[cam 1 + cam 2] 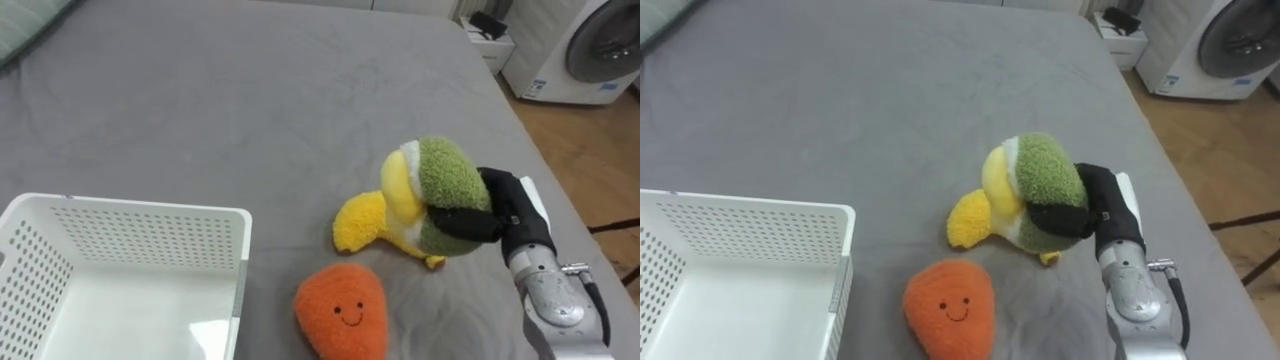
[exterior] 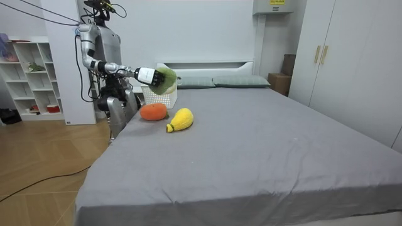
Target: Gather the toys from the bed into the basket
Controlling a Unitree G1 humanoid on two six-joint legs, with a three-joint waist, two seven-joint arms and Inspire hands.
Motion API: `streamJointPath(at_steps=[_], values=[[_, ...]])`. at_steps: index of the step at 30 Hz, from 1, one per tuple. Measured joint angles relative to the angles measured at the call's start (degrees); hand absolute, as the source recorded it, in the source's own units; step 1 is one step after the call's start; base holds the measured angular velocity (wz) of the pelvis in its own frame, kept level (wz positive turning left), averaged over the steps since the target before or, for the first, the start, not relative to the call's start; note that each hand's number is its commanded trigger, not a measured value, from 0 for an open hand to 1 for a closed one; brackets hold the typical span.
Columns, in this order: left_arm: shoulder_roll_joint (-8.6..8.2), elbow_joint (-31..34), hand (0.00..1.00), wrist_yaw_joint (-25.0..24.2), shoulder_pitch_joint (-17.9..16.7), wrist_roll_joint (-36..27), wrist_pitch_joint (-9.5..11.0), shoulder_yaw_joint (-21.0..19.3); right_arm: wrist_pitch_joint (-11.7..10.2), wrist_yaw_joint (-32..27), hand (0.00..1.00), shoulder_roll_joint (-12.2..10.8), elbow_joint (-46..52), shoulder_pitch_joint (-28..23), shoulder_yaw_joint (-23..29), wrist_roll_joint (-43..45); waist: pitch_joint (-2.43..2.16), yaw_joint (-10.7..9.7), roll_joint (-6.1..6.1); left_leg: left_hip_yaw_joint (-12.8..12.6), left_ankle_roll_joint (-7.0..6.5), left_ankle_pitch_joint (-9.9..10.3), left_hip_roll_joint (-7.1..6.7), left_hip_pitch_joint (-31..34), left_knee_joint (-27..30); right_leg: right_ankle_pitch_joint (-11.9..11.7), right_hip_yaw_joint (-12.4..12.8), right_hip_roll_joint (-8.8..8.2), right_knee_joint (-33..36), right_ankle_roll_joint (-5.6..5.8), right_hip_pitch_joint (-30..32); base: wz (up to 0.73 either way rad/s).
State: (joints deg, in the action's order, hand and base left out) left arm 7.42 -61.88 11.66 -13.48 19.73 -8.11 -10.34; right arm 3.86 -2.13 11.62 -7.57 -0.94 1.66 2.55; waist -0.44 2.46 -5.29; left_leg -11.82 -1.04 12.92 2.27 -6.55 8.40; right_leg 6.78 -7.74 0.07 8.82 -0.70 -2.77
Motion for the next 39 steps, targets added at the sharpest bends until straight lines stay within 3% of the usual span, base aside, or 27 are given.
streamJointPath(at_steps=[4,10,12,19,28,39], values=[[0.15,0.0,0.00,0.0,0.2,0.0,0.0,0.9,0.0,1.5,1.00,0.0,4.6,0.2,-0.5,0.7,0.75,0.9,-0.09,0.0,0.00,0.0,0.00,0.0,0.3,0.0,0.0,0.03,0.0,0.00,0.1,0.00],[-0.04,0.2,0.00,0.0,1.4,0.3,0.0,2.2,0.0,4.7,1.00,0.0,7.1,1.6,-3.1,2.4,0.39,2.7,-0.58,0.1,0.00,0.0,0.01,0.9,0.3,0.0,-0.3,0.01,-0.1,-0.01,0.9,0.02],[-0.06,0.2,0.00,0.0,1.6,0.2,0.0,2.2,0.7,5.4,1.00,0.0,8.2,2.5,-4.0,2.6,0.42,4.1,-0.45,0.4,0.00,0.0,0.00,1.0,0.3,0.0,-0.4,0.00,-0.1,-0.01,0.9,0.04],[-0.09,0.0,0.00,0.1,3.2,-0.1,-0.1,2.8,1.1,6.5,1.00,-0.3,8.8,6.7,-7.8,2.6,0.44,5.3,-0.02,1.2,0.01,0.0,0.02,1.3,0.4,0.0,-1.3,-0.09,-0.1,-0.01,0.7,0.06],[-0.03,0.0,0.00,0.3,4.4,-0.2,-0.1,5.1,2.6,10.7,1.00,-0.7,8.8,7.3,-18.2,4.6,0.25,7.8,-0.36,2.0,0.01,-0.1,-0.06,1.5,0.3,0.0,-1.6,-0.11,-0.2,-0.01,0.6,0.05],[0.52,1.3,0.00,0.4,5.3,-1.5,-0.1,8.9,3.2,13.2,1.00,-0.9,9.4,9.5,-23.5,4.3,0.54,10.1,-0.41,3.8,0.01,-0.1,-0.29,2.4,0.4,0.0,-3.7,-0.31,-0.2,-0.01,0.7,0.08]])
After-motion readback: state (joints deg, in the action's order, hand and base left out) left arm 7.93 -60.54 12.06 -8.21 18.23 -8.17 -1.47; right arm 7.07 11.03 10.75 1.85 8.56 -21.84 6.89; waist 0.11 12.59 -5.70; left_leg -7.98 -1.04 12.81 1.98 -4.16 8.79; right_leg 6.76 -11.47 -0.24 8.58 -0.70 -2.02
